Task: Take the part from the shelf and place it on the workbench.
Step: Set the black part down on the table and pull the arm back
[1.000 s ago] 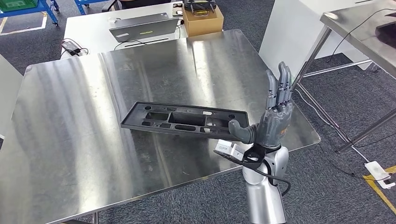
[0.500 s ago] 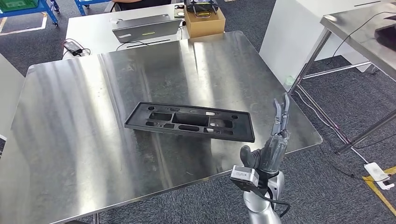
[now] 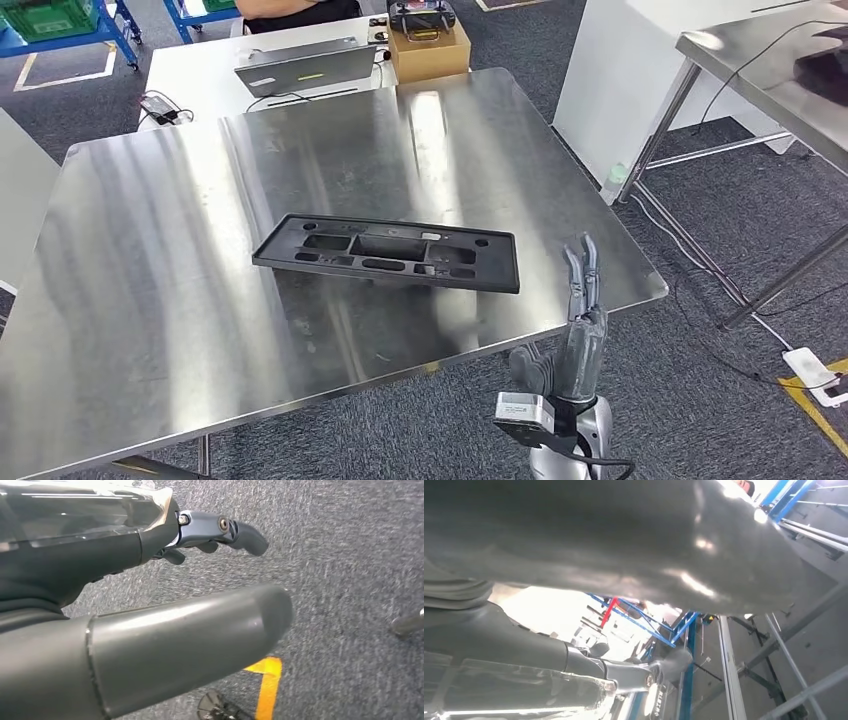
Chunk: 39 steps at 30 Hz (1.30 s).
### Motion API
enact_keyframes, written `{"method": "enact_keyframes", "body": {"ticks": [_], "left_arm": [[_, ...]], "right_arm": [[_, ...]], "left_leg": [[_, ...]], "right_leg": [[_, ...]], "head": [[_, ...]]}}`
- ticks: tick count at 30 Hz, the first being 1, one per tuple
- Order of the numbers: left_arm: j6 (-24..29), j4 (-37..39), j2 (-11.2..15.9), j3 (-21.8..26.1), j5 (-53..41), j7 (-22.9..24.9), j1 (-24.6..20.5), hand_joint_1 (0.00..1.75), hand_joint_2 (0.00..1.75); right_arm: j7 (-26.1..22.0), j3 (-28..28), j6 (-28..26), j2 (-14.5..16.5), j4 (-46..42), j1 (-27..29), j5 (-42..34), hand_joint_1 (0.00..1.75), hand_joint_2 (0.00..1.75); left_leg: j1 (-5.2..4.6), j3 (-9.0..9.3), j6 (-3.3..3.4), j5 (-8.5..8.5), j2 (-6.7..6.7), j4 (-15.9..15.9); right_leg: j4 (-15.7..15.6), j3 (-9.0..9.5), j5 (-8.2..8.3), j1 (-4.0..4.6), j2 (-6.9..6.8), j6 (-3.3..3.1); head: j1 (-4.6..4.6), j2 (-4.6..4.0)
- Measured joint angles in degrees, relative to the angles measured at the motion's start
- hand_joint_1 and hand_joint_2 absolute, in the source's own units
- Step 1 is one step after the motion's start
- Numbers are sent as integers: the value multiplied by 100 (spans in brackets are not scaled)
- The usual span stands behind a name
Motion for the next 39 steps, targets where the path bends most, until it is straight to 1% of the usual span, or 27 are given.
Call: {"method": "enact_keyframes", "body": {"ticks": [1,3,4,5,6,7,10,12,15,17,19,20,21,22,23,24,25,27,28,30,31,33,34,35,36,37,39], "left_arm": [[6,1,-3,1,1,-1,8,0,0],[24,1,-6,2,3,-4,8,0,0],[31,1,-7,2,3,-4,5,0,0],[36,1,-7,2,2,-3,3,0,0],[37,1,-8,2,1,1,3,0,0],[38,1,-10,3,-1,5,3,0,0],[38,-11,-3,3,-13,10,-16,0,0],[39,-20,4,3,-22,9,-32,0,0],[41,-22,-3,5,-28,9,-37,0,0],[43,-24,-12,7,-28,9,-42,0,0],[44,-25,-19,7,-28,10,-47,0,0],[44,-25,-22,8,-28,10,-47,0,0],[45,-25,-29,9,-27,10,-46,0,0],[47,-25,-35,13,-27,10,-47,0,0],[50,-25,-43,21,-27,10,-47,0,0],[56,-25,-51,30,-26,10,-47,0,0],[64,-26,-55,41,-27,11,-48,0,0],[95,-28,-60,66,-34,16,-48,0,0],[112,-30,-61,77,-43,20,-48,0,0],[138,-29,-60,93,-75,26,-42,0,0],[145,-28,-59,98,-90,26,-38,0,0],[151,-29,-63,114,-103,21,-28,0,0],[152,-29,-67,126,-102,15,-23,0,0],[157,-30,-69,138,-96,9,-18,0,0],[164,-30,-69,151,-91,1,-11,0,0],[173,-30,-71,163,-87,-6,-4,0,0],[196,-30,-74,179,-99,-16,5,0,0]], "right_arm": [[4,24,24,-8,-13,16,0,0,0],[17,64,73,-21,-31,30,1,0,0],[27,78,90,-28,-35,32,1,0,0],[39,86,104,-37,-35,31,1,0,0],[53,92,116,-46,-34,27,1,0,0],[67,96,125,-55,-34,20,1,0,0],[92,108,149,-75,-47,0,0,0,0],[93,123,156,-88,-61,-6,-1,0,0],[95,147,158,-112,-75,-7,-1,0,0],[96,149,158,-137,-84,-4,-2,0,0],[98,150,158,-163,-85,0,-7,0,0],[99,150,158,-176,-84,1,-11,0,0],[100,151,158,-188,-84,1,-16,0,0],[101,155,160,-198,-83,0,-23,0,0],[103,163,162,-208,-83,-2,-29,0,0],[105,175,166,-216,-83,-7,-35,0,0],[109,192,174,-222,-82,-20,-45,0,0],[128,221,198,-237,-79,-55,-77,0,0],[151,231,214,-244,-74,-77,-93,0,0],[224,243,256,-256,-56,-101,-109,0,0],[271,250,279,-260,-42,-93,-105,0,0],[340,260,323,-269,-4,-19,-76,0,0],[366,261,346,-275,23,46,-63,0,0],[387,262,380,-283,62,114,-59,0,0],[418,262,432,-292,120,174,-68,0,0],[457,261,496,-301,192,219,-80,0,0],[571,257,660,-312,384,259,-97,0,0]], "left_leg": [[12,-65,-10,-173,50,158],[18,-281,-17,-719,143,806],[18,-387,-21,-957,155,1190],[17,-435,-19,-1091,157,1472],[15,-386,-6,-1107,158,1569],[10,-225,18,-1028,160,1447],[-40,615,136,-745,177,325],[-99,854,168,-712,191,-59],[-123,777,227,-562,202,-156],[-103,656,291,-402,219,-229],[-112,498,316,-271,225,-229],[-115,417,309,-209,226,-224],[-117,338,303,-148,228,-217],[-116,262,290,-90,229,-210],[-115,191,272,-36,227,-198],[-114,128,249,10,224,-180],[-120,71,218,53,219,-158],[-130,22,147,140,213,-137],[-131,12,111,186,212,-141],[-109,-9,45,216,202,-131],[-93,-47,20,93,197,-49],[-68,-196,-18,-453,189,442],[-66,-285,-35,-762,190,816],[-65,-353,-49,-966,190,1179],[-65,-368,-54,-1028,190,1436],[-65,-302,-47,-961,190,1525],[-72,141,18,-667,188,1083]], "right_leg": [[-1,-40,40,-5,-23,-74],[3,-129,128,35,-70,-198],[8,-190,172,63,-96,-236],[12,-249,213,90,-119,-254],[16,-304,251,114,-138,-257],[19,-353,289,132,-149,-255],[24,-448,397,168,-166,-207],[19,-462,464,170,-191,-141],[30,-520,508,173,-205,-32],[357,-685,193,179,-185,-61],[1042,-886,-301,151,-167,-108],[1353,-929,-440,141,-164,-89],[1519,-897,-462,132,-163,-39],[1488,-767,-384,122,-163,31],[1252,-535,-253,110,-163,100],[870,-243,-149,94,-162,148],[421,70,-132,95,-154,150],[-136,387,-193,130,-134,62],[-222,413,-220,162,-125,4],[-207,333,-151,147,-138,-111],[-208,294,-104,131,-150,-183],[-212,184,6,113,-182,-310],[-209,122,61,127,-194,-347],[-203,61,116,142,-206,-360],[-192,-5,172,157,-213,-361],[-175,-76,223,170,-216,-354],[-130,-220,312,190,-214,-330]], "head": [[-4,0],[-14,0],[-16,0],[-16,0],[-16,0],[-16,0],[-12,0],[-6,0],[-11,0],[8,0],[25,0],[24,0],[24,0],[24,0],[24,0],[24,0],[24,0],[20,0],[18,0],[12,0],[7,0],[-8,0],[-14,0],[-17,0],[-18,0],[-20,0],[-22,0]]}}
